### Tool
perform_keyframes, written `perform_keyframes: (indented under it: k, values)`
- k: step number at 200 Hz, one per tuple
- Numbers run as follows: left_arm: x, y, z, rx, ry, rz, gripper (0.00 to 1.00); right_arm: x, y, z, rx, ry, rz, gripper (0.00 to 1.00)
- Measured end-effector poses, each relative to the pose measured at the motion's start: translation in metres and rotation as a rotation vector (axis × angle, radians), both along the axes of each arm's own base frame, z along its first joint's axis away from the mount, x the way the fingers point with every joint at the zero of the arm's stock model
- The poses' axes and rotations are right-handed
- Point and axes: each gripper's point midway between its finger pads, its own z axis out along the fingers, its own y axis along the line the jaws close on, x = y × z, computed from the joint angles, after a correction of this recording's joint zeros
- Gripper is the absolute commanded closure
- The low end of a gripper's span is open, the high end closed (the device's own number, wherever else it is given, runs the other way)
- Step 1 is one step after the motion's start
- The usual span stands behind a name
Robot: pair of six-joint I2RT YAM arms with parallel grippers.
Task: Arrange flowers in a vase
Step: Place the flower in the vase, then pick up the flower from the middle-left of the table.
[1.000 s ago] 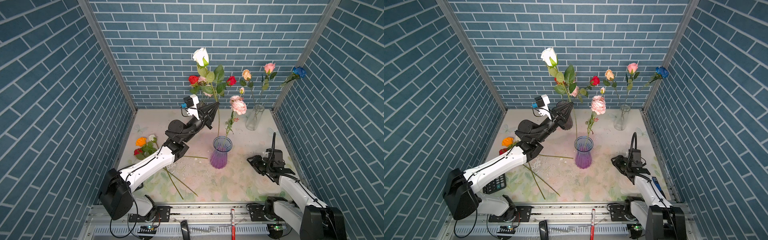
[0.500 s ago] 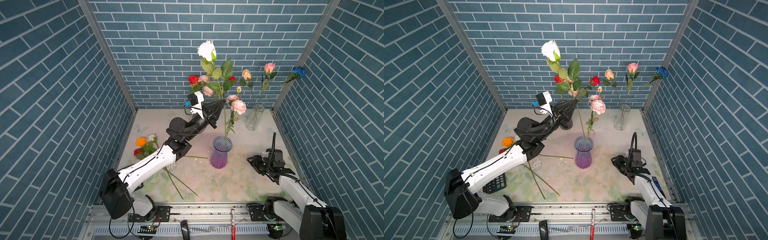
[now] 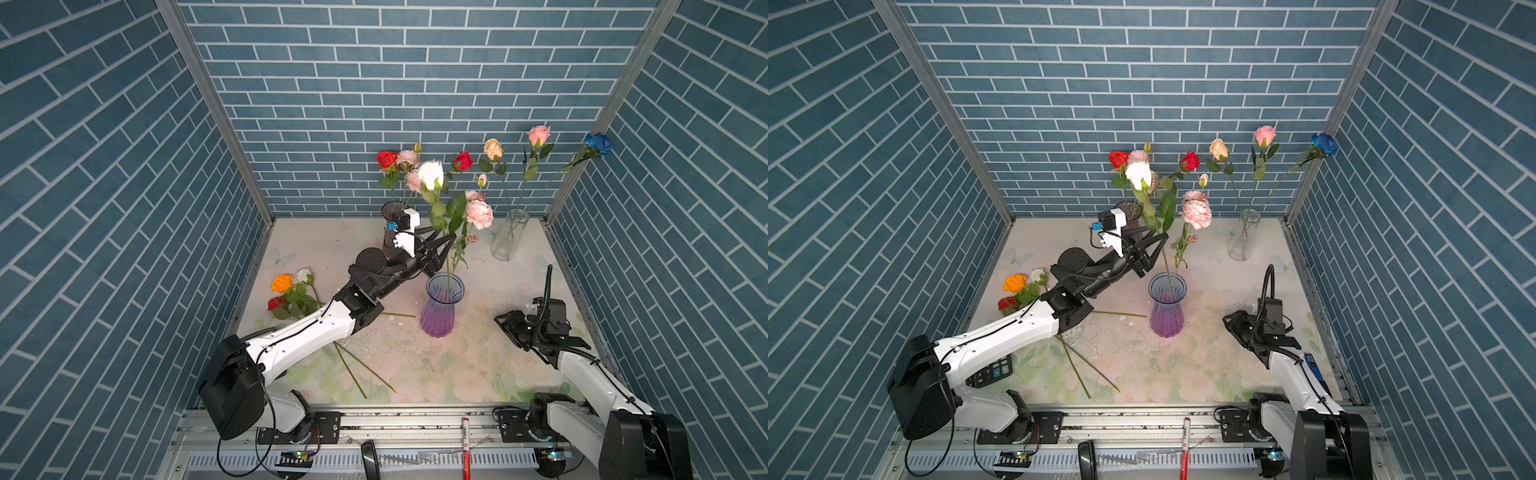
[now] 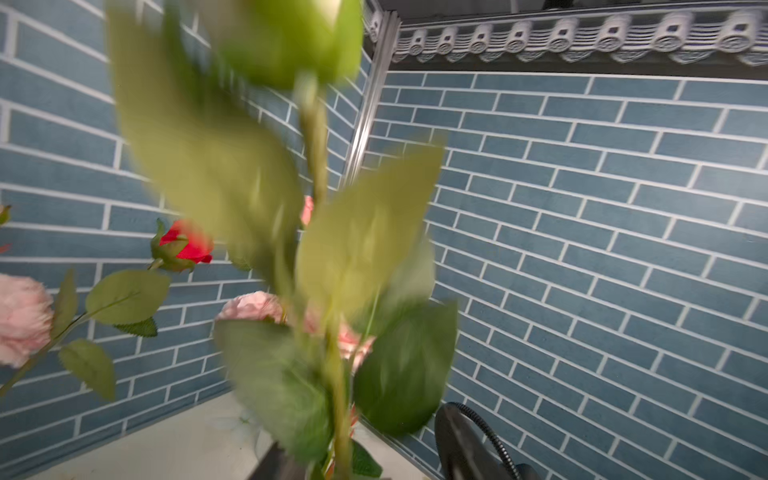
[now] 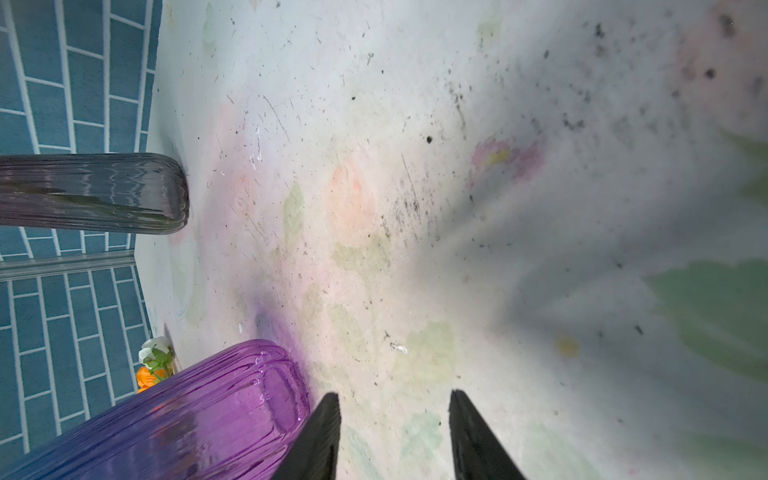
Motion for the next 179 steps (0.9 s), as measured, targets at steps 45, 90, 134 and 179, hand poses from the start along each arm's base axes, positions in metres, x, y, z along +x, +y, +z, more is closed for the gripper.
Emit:
perform_keyframes:
  k: [45, 90, 134, 179]
  values:
    - [-0.003, 0.052, -0.041, 0.144, 0.195, 0.174, 0.0, 0.0, 0.0, -0.001, 0.002, 0.002, 0.0, 0.55]
    - [0.0, 0.158, -0.092, 0.229, 0.459, 0.487, 0.04, 0.0, 0.001, -0.004, 0.005, 0.013, 0.002, 0.55]
    - [-0.011, 0.262, -0.218, 0.326, 0.829, 0.764, 0.13, 0.0, 0.001, -0.006, 0.012, 0.025, -0.001, 0.55]
    - [-0.027, 0.294, -0.279, 0.408, 1.017, 0.847, 0.46, 0.0, 0.002, -0.011, 0.014, 0.04, 0.001, 0.55]
